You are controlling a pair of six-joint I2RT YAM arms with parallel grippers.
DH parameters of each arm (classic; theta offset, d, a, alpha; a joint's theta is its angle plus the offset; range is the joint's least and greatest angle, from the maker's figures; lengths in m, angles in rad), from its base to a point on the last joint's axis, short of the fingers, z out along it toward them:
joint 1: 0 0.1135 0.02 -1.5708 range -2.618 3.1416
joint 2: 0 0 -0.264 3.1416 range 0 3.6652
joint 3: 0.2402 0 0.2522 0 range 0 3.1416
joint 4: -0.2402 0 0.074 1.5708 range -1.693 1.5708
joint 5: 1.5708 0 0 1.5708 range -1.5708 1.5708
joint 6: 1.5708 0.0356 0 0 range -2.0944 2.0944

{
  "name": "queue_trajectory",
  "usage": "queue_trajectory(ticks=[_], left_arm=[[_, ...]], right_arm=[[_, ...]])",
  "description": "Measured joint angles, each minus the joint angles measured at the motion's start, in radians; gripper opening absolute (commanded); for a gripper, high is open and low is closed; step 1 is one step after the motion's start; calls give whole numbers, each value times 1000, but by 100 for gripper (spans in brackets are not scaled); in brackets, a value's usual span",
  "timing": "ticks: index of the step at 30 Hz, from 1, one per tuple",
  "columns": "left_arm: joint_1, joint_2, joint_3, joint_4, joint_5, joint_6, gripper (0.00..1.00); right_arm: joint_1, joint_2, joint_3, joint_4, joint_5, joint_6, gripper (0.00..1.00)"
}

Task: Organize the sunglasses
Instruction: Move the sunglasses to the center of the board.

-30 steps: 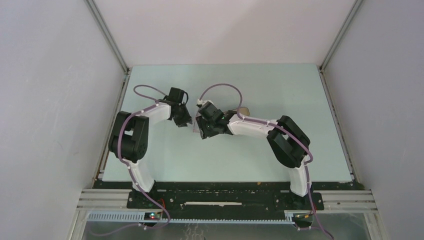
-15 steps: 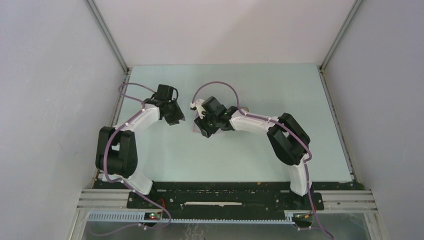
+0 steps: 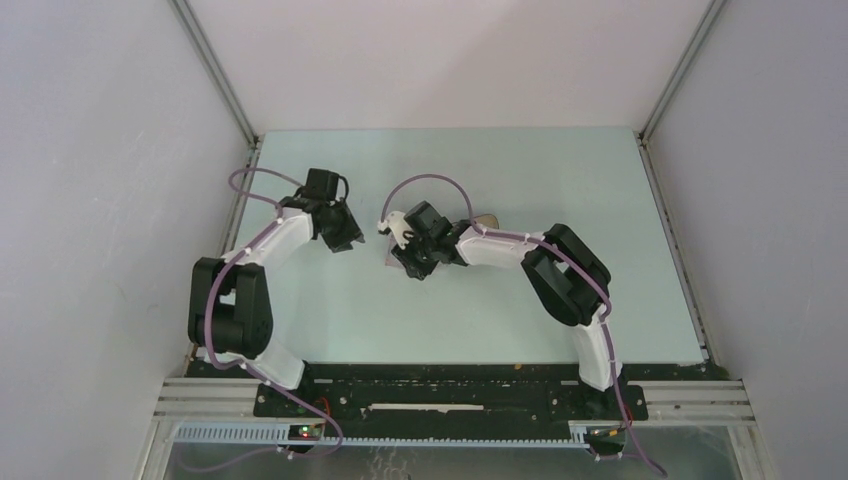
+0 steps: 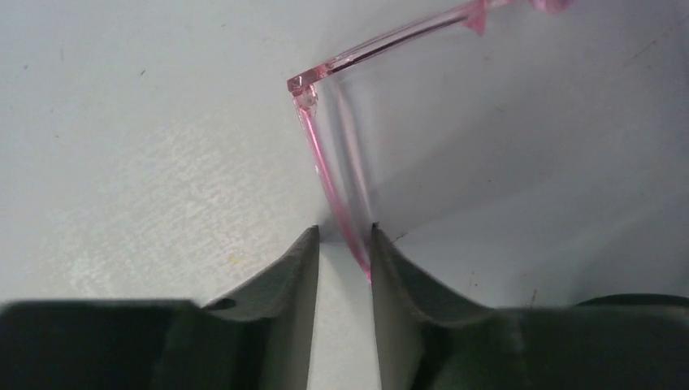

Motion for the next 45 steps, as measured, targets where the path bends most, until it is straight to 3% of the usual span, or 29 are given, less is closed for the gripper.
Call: queue_trajectory(ticks=[5, 14, 21, 32, 45], left_arm=[[50, -5, -1, -10, 23, 6, 40], [88, -69, -12, -21, 70, 18, 42], [68, 32, -12, -21, 131, 42, 41], [-27, 193, -9, -25, 119, 45, 40], [-134, 209, 5, -9, 171, 82, 39]], right_arm=[[19, 0, -7, -1, -36, -52, 11], [103, -36, -70, 25, -76, -102, 6], [165, -67, -118, 25, -132, -108, 0], [166, -70, -130, 16, -211, -149, 0], [158, -74, -134, 14, -200, -222, 0]])
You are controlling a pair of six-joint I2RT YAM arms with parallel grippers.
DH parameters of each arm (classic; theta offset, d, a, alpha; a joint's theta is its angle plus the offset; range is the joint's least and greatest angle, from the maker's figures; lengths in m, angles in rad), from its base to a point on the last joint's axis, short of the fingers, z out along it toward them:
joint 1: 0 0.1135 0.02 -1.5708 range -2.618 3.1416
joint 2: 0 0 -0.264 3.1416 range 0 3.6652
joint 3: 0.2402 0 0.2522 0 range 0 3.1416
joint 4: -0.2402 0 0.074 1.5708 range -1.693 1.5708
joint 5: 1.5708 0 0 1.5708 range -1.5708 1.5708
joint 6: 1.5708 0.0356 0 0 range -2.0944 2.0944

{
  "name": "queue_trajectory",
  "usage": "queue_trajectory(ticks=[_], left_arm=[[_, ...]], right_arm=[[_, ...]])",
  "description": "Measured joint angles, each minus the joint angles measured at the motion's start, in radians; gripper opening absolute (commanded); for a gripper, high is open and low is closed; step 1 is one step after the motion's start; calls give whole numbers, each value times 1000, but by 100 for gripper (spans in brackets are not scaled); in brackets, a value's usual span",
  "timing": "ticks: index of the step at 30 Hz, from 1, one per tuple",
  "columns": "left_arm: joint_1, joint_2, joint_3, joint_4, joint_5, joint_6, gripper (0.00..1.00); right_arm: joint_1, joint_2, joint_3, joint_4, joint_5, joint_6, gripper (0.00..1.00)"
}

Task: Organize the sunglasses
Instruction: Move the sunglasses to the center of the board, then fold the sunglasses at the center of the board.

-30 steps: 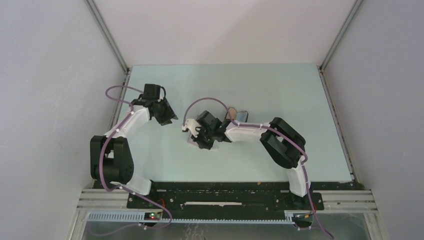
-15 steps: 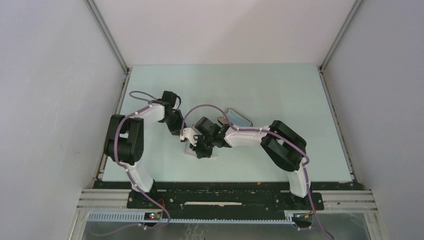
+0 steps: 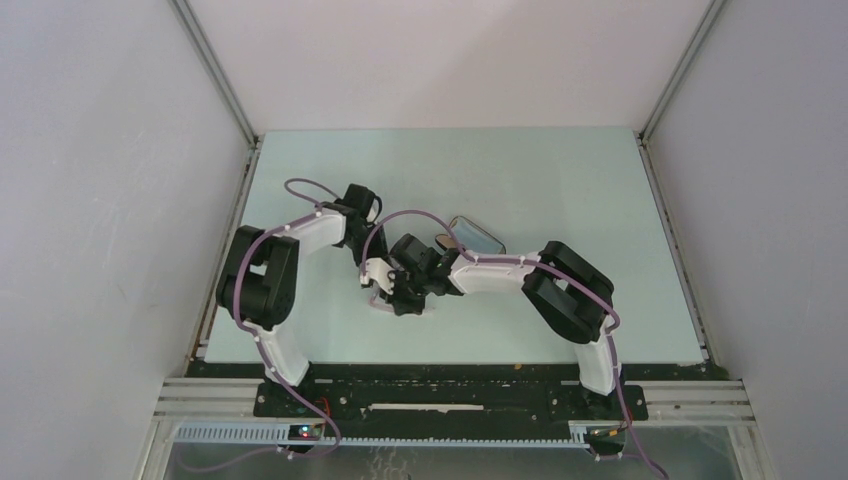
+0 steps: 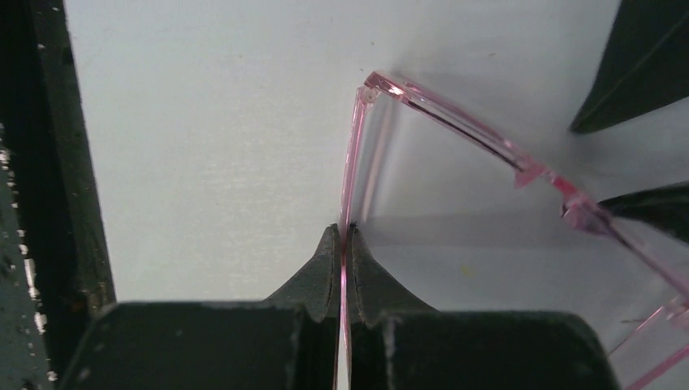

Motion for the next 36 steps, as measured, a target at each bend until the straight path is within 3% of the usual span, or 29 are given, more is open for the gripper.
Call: queue_trajectory(ticks=[5, 9, 12, 13, 15, 16, 17, 25, 32, 36], left_arm=[[-10, -16, -39, 42, 59, 0, 39], [-11, -27, -57, 61, 74, 0, 39], [-11, -27, -58, 68, 75, 0, 39], [-12, -27, -58, 66, 74, 1, 39], [-13, -27, -58, 60, 75, 1, 39], [-14, -27, -58, 58, 75, 1, 39], [-14, -27, -58, 56, 75, 2, 38], [-14, -27, -58, 54, 74, 2, 38], [-12, -56, -58, 37, 47, 1, 38], [1, -100, -58, 31, 34, 0, 38]], right_arm=[[-2, -5, -1, 2, 39, -36, 0], [4, -14, -3, 0, 91, -55, 8], [26, -30, -5, -2, 163, -58, 30], [34, -37, -9, -3, 190, -58, 33], [39, -51, -11, -6, 228, -50, 59], [38, -57, -13, -6, 241, -43, 67], [38, -68, -21, 0, 260, -43, 68], [37, -192, -83, 41, 354, 58, 62], [18, -409, -127, 77, 396, 441, 51], [21, -424, -128, 59, 409, 600, 46]])
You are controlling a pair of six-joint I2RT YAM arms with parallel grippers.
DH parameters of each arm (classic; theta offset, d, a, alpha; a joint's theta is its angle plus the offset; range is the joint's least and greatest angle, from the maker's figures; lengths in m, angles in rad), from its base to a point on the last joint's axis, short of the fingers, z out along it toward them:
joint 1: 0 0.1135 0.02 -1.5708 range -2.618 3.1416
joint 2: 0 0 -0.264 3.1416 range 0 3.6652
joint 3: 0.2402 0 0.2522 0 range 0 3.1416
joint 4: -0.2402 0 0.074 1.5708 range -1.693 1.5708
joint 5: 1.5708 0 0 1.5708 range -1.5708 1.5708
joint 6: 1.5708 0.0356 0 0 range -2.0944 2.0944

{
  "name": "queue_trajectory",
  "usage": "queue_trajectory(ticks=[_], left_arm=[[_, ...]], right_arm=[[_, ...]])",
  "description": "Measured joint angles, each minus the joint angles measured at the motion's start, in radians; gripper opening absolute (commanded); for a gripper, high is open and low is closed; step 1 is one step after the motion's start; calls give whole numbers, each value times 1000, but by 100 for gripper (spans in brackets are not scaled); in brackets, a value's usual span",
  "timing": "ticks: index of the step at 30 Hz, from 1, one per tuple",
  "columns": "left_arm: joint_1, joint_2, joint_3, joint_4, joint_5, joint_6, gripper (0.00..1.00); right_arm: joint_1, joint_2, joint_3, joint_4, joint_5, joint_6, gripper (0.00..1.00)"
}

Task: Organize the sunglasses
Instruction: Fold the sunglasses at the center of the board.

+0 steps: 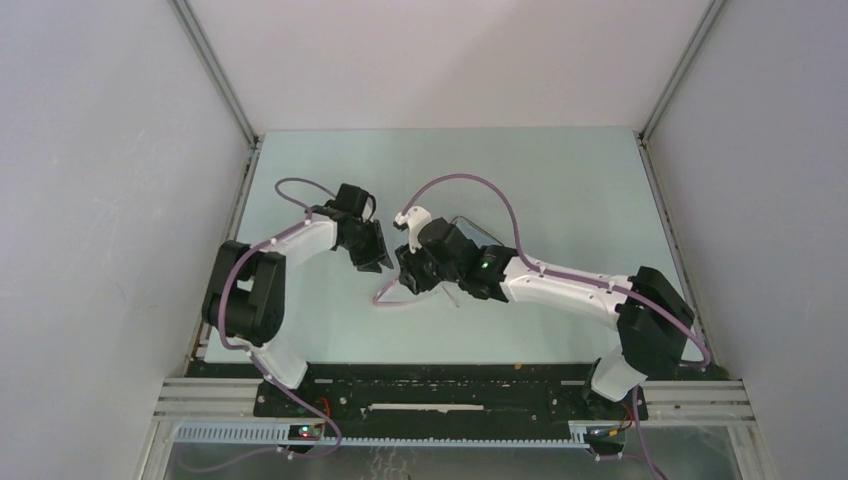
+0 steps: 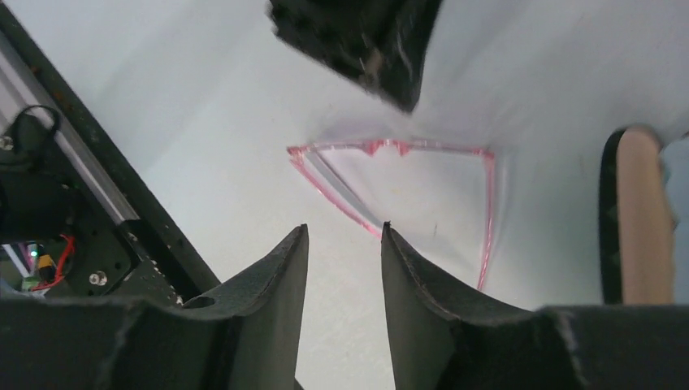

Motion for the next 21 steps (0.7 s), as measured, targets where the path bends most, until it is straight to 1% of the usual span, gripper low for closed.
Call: queue_trajectory(ticks=[5, 8, 13, 21], left_arm=[[29, -59, 0, -1, -15, -1, 38], [51, -62, 0, -6, -32, 0, 38], [66, -38, -10, -4, -31, 0, 38], [36, 42, -13, 1, -30, -1, 38]], right_arm=[[31, 48, -61, -47, 58, 119, 46], [48, 90, -74, -69, 77, 164, 43], [52, 156, -75, -63, 79, 204, 41], [50, 234, -75, -10, 66, 225, 41]])
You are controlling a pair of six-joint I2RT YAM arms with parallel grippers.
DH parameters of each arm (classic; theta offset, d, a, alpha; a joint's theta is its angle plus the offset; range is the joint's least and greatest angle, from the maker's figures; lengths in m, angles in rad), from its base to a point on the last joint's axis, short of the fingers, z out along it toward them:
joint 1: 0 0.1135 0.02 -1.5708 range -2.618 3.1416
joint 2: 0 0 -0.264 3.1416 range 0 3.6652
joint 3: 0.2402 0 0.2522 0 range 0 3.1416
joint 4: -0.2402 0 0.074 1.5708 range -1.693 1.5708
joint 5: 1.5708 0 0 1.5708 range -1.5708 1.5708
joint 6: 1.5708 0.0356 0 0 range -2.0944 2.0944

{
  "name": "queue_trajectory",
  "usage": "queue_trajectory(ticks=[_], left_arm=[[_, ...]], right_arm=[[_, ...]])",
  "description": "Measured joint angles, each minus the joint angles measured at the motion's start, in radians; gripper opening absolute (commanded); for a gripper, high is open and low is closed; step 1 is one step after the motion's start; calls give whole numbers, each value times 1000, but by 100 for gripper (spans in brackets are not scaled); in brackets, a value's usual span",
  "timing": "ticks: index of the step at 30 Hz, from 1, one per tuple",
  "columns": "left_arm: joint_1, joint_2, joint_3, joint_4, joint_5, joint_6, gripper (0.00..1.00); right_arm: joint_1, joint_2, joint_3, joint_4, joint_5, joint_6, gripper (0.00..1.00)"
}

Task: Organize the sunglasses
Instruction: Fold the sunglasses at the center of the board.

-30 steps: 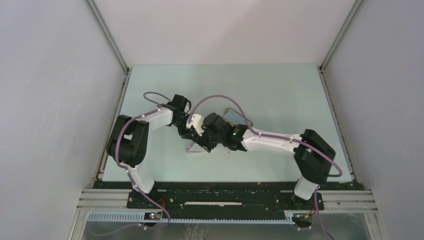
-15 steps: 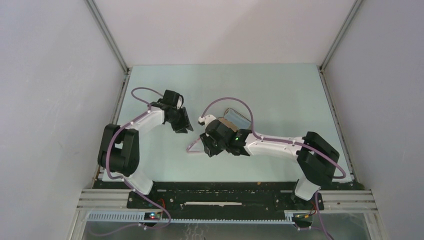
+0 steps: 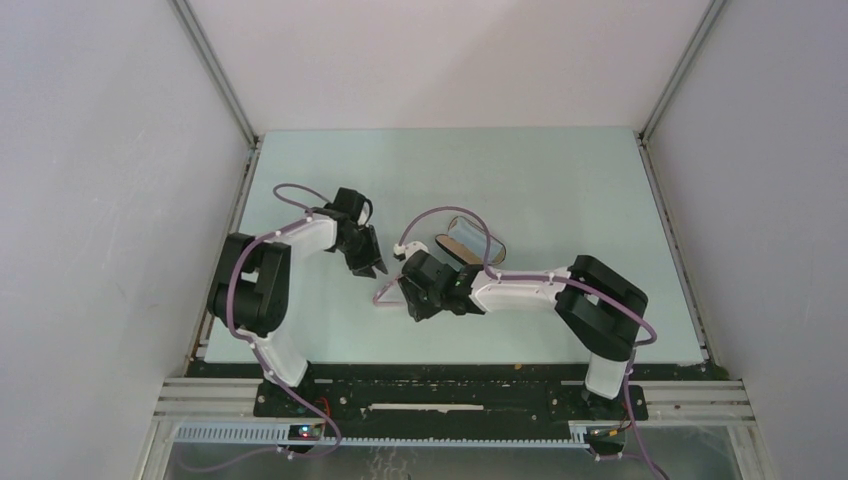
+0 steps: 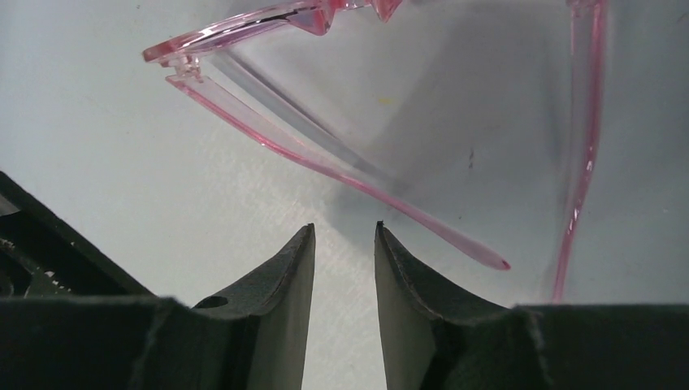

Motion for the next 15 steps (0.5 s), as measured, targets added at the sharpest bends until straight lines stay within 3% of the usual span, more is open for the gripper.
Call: queue_trajectory(ticks=[15], left_arm=[[-48, 16, 0, 29, 29, -16, 37]], right_arm=[[-64, 111, 86, 67, 6, -43, 39]])
